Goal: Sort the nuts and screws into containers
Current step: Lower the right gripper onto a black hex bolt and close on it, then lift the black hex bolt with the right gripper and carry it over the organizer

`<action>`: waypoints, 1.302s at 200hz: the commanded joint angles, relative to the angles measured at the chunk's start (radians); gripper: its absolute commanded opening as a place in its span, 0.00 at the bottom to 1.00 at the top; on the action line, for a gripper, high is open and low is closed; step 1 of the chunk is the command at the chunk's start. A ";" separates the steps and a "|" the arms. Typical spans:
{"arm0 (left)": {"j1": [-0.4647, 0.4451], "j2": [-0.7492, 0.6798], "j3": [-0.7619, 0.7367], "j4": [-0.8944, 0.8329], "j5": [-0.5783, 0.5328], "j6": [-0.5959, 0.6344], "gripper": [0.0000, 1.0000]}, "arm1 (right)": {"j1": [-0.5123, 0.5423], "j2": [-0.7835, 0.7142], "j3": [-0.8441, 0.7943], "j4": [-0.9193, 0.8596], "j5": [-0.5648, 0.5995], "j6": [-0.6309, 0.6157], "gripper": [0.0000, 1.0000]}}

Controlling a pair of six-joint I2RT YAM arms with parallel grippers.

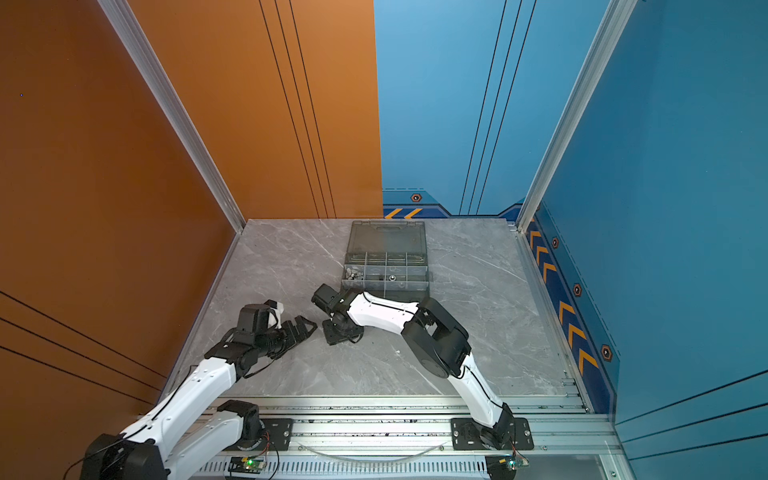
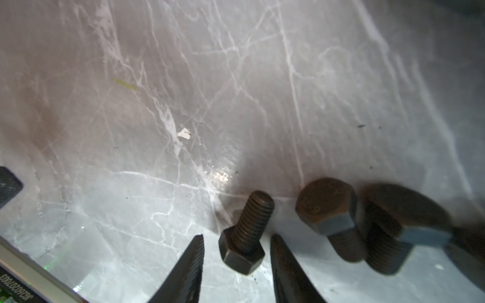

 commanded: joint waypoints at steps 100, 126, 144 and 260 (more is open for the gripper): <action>0.008 0.032 0.001 0.013 0.035 0.014 0.98 | -0.020 -0.005 0.009 -0.055 0.055 -0.053 0.04; 0.007 0.033 0.007 0.012 0.035 0.013 0.98 | -0.036 -0.061 0.001 -0.054 0.019 -0.125 0.00; 0.008 0.036 0.009 0.009 0.032 0.015 0.98 | -0.057 -0.112 -0.011 -0.059 -0.011 -0.160 0.00; -0.048 0.090 0.029 0.054 0.023 -0.014 0.98 | -0.318 -0.229 0.039 -0.092 -0.021 -0.283 0.00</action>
